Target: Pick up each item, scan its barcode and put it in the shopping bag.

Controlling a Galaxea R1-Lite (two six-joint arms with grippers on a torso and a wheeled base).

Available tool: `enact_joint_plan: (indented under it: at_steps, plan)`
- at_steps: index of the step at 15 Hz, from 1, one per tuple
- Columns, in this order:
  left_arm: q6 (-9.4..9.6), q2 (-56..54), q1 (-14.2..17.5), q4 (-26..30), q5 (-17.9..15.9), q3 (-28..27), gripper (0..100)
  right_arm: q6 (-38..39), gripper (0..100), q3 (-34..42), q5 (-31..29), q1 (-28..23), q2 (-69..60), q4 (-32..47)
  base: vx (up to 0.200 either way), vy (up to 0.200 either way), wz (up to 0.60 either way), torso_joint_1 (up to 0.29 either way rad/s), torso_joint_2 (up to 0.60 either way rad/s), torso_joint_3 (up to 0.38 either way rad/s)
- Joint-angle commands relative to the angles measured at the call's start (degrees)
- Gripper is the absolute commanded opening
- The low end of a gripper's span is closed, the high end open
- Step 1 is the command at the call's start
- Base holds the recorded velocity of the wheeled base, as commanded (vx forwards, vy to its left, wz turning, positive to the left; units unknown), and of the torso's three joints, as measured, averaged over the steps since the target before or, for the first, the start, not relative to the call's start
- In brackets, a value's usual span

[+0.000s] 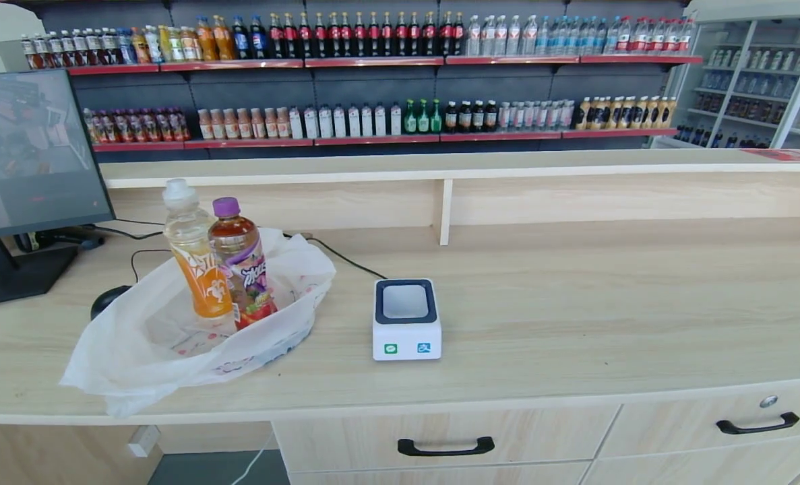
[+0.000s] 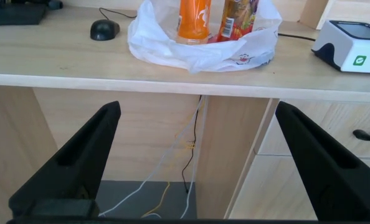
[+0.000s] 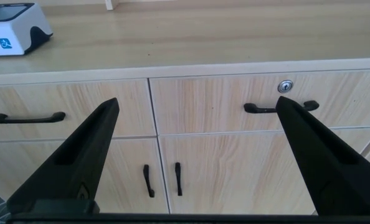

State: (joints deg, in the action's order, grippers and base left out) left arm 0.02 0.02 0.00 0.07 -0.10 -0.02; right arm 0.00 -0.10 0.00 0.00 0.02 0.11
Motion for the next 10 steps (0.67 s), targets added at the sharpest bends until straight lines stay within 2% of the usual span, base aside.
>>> enact_joint_plan:
  at_steps: [1, 10]
  plan:
    - [0.06, -0.02, 0.0, 0.01, 0.01, -0.06, 100, 0.0, 100, 0.01, 0.0, 0.0, -0.02, -0.02, 0.0, 0.0, 0.0, 0.0, 0.0, 0.0]
    - [0.06, -0.02, 0.0, 0.01, 0.01, -0.06, 100, 0.0, 100, 0.01, 0.0, 0.09, -0.02, -0.02, 0.0, 0.0, 0.0, 0.0, 0.0, 0.0]
